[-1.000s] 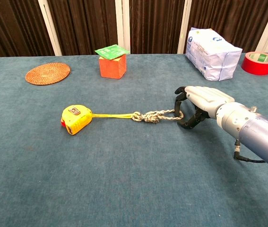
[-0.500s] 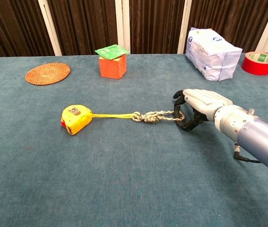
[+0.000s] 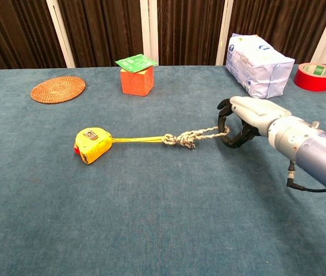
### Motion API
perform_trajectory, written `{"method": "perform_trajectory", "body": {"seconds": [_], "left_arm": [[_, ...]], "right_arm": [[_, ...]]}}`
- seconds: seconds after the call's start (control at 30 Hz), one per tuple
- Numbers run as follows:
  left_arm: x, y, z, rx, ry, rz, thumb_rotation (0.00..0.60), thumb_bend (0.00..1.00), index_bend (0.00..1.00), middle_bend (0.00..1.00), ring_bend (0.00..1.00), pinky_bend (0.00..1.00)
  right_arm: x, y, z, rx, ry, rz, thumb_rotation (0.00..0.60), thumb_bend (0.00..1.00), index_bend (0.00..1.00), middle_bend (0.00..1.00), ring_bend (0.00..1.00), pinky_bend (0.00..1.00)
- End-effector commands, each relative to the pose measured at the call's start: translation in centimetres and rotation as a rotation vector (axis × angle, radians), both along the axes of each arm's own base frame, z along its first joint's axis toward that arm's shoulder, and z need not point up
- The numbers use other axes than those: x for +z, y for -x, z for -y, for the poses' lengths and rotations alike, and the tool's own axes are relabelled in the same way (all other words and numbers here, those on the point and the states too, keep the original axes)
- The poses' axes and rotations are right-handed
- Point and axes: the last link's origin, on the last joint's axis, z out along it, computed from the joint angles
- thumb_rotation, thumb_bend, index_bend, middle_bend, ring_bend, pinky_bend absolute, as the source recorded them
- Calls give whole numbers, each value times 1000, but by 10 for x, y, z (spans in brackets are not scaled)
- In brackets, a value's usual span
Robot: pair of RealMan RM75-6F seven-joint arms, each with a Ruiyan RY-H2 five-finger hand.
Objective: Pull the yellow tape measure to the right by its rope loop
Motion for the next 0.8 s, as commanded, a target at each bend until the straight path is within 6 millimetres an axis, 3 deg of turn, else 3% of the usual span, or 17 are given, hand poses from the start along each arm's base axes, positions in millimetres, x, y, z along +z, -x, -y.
{"method": "perform_trajectory", "body": {"seconds": [0.03, 0.8], "left_arm": [[0, 0, 0, 0, 0, 0, 600, 0, 0, 0, 0, 0], [0, -1, 1, 3, 4, 5, 600, 0, 0, 0, 0, 0]], "right_arm": [[7, 3, 2, -9, 15, -4, 600, 471, 614, 153, 0, 0], [34, 13, 3, -38, 67, -22, 600, 472, 620, 153, 0, 0]]}}
